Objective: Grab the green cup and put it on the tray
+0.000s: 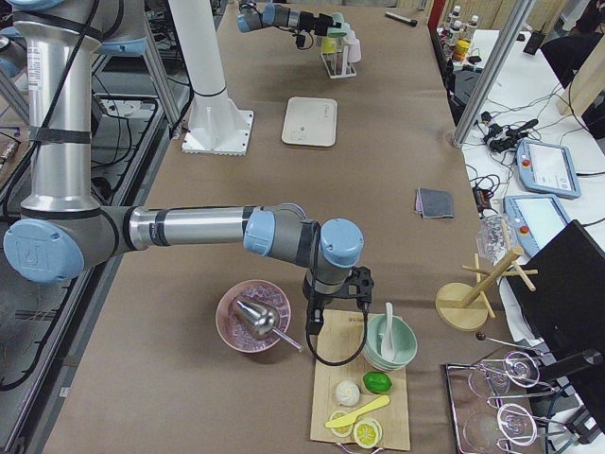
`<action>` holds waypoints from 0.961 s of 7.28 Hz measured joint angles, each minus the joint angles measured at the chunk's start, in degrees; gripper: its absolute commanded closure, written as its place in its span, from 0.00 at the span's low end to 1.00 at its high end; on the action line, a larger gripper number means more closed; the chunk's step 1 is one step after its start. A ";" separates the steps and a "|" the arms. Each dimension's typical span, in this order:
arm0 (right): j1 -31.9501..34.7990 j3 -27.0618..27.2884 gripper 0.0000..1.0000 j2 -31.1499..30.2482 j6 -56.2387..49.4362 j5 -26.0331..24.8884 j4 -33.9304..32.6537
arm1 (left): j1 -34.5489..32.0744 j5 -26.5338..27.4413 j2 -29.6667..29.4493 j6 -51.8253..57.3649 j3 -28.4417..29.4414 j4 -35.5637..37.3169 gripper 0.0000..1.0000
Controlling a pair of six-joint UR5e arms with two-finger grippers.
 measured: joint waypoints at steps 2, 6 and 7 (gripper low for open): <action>0.01 -0.05 0.00 -0.02 0.01 0.01 -0.04 | 0.12 -1.21 0.01 -13.75 -1.02 -0.20 0.44; -0.02 -0.06 0.00 -0.03 -0.02 0.01 -0.03 | 0.99 -6.95 -0.04 -44.00 -1.71 -0.40 0.47; -0.02 -0.06 0.00 -0.01 -0.01 0.01 -0.04 | 1.65 -7.26 -0.17 -50.19 -1.73 -0.56 0.47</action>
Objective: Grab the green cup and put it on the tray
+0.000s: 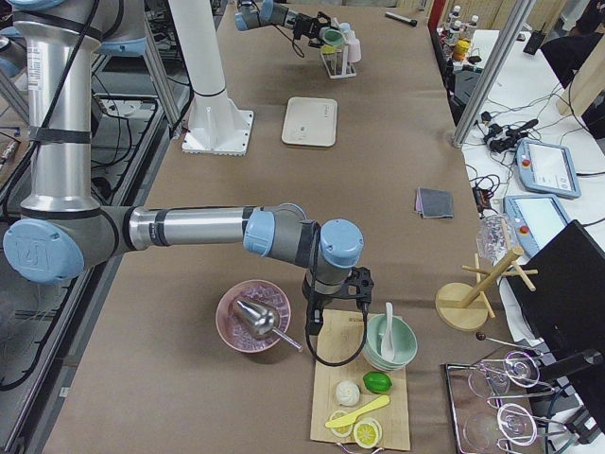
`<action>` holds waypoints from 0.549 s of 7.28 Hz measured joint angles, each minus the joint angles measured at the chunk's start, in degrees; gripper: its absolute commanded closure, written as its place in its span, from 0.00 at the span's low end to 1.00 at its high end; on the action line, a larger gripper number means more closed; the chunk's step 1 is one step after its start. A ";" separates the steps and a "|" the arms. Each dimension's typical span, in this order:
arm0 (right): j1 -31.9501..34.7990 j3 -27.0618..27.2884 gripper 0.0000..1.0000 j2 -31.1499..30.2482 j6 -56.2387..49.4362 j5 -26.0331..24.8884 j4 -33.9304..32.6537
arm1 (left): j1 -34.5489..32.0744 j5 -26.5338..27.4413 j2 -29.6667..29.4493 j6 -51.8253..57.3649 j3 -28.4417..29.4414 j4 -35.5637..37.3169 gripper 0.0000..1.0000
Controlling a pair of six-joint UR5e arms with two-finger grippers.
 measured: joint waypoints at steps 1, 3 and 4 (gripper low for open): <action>0.01 0.00 0.00 0.01 0.01 0.00 0.02 | 0.90 -0.11 -0.34 -5.78 0.10 -0.11 0.47; 0.10 0.04 0.00 0.01 0.01 0.00 0.03 | 2.76 -0.16 -2.62 -15.65 1.13 -0.21 0.47; 0.17 0.08 0.00 0.04 -0.01 0.00 0.04 | 3.17 -0.16 -5.78 -19.52 2.95 -0.23 0.47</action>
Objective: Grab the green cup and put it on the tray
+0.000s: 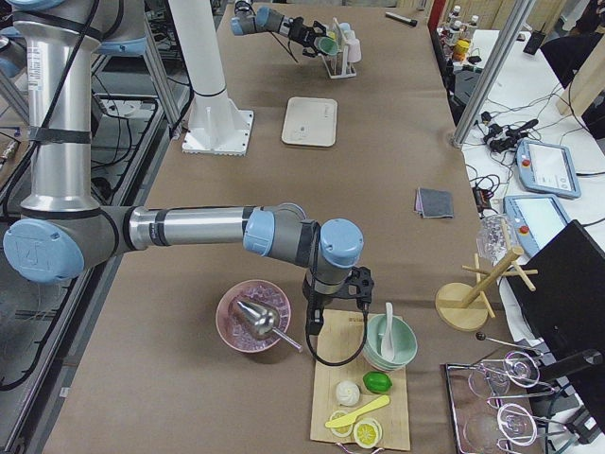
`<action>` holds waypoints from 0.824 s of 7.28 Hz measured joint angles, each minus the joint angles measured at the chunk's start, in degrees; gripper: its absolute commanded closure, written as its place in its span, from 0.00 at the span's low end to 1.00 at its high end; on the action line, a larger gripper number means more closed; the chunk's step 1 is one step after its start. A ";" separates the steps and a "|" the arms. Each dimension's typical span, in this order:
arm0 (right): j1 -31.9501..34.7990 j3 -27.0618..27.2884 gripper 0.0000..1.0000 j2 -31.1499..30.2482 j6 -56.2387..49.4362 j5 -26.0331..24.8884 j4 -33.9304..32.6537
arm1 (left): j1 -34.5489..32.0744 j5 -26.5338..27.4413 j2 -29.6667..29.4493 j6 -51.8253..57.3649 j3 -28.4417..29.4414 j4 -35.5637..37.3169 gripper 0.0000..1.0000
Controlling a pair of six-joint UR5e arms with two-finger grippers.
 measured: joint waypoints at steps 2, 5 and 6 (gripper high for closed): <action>0.27 0.01 0.00 0.03 0.01 0.04 0.00 | 0.12 0.00 -7.49 -5.47 4.63 -0.03 0.47; 0.75 0.01 0.00 0.04 -0.01 0.06 0.00 | 0.13 0.19 -15.08 -11.14 9.77 -2.67 0.47; 0.83 0.01 0.00 0.04 0.00 0.03 0.00 | 0.13 0.45 -16.42 -14.23 12.46 -4.26 0.47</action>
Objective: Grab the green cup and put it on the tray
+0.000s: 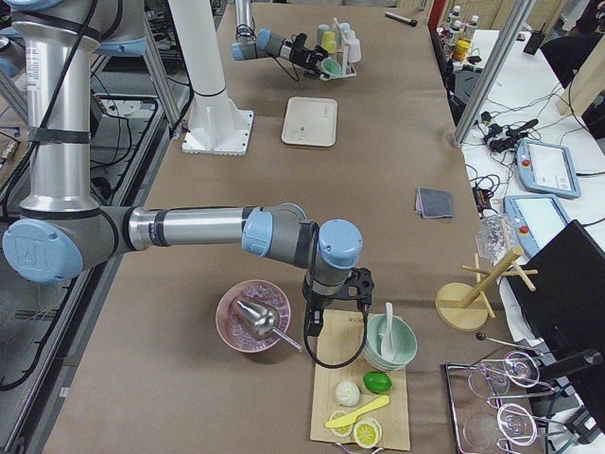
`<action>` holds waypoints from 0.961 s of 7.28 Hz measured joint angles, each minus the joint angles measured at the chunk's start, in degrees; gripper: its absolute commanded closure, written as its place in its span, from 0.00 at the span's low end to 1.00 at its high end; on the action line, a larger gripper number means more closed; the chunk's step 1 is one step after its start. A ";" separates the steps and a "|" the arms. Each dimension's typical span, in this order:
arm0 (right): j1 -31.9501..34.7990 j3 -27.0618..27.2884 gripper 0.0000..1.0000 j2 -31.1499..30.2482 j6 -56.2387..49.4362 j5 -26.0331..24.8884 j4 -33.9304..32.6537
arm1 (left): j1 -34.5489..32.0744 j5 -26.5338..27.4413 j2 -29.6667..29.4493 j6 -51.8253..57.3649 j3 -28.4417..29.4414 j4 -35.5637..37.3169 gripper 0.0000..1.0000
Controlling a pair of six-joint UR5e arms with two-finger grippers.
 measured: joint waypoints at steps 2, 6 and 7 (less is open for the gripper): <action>0.08 0.00 0.00 0.00 -0.04 -0.01 0.00 | 0.00 0.28 -4.90 -8.56 6.70 -1.13 0.47; 0.14 0.06 0.00 0.00 0.01 0.06 -0.04 | 0.05 0.34 -9.35 -18.30 10.94 -1.24 0.46; 0.17 0.06 0.00 0.00 -0.02 0.06 -0.06 | 0.10 0.32 -9.56 -20.62 11.88 -1.23 0.46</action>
